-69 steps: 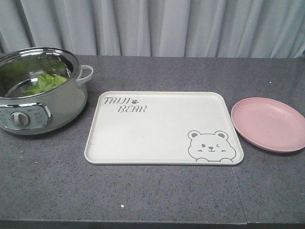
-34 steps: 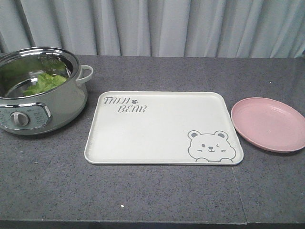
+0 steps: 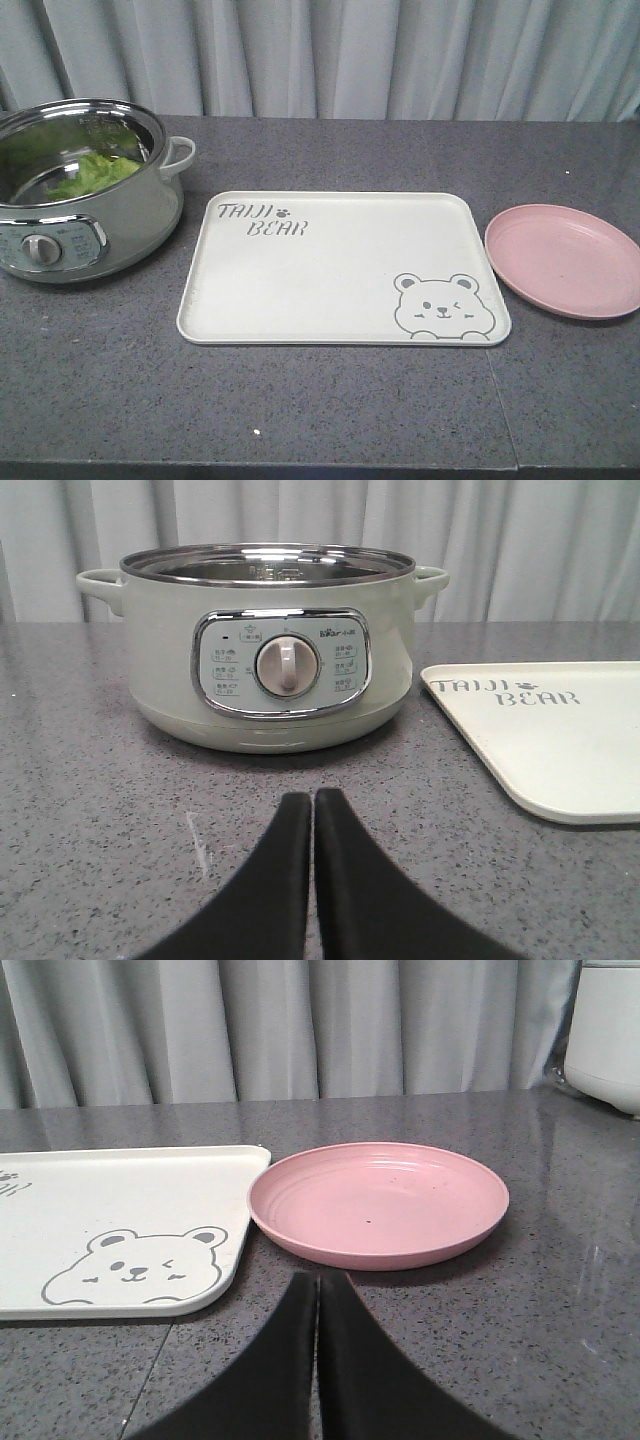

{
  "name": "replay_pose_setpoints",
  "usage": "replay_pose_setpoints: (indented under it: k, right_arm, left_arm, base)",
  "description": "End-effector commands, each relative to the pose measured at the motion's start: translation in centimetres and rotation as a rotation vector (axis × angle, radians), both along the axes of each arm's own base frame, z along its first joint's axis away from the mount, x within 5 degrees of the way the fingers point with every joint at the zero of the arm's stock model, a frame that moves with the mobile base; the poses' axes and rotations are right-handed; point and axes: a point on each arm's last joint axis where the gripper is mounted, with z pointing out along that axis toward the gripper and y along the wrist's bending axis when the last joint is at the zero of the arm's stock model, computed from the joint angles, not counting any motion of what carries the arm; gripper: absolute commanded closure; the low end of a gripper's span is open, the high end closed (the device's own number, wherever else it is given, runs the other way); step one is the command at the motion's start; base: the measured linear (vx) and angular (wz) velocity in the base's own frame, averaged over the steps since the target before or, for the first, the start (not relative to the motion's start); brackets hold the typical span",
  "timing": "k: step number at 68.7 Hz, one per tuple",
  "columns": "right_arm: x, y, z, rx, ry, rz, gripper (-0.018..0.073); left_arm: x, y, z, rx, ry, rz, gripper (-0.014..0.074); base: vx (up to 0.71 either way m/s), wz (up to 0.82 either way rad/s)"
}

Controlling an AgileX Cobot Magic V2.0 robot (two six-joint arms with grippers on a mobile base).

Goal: Transfer vegetables to tray and serve

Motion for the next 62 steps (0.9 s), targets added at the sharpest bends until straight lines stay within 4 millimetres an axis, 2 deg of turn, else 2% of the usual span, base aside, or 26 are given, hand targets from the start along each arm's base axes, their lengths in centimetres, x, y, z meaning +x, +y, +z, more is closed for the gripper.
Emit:
replay_pose_setpoints:
  k: [1, 62]
  right_arm:
    - [0.07, 0.05, 0.21, -0.010, -0.065, 0.004, 0.0562]
    - [0.07, 0.05, 0.21, -0.010, -0.065, 0.004, 0.0562]
  left_arm:
    - [0.03, 0.07, -0.14, -0.013, -0.063, 0.009, 0.0602]
    - [0.03, 0.07, -0.14, -0.013, -0.063, 0.009, 0.0602]
  base:
    - [0.00, 0.00]
    - [0.00, 0.00]
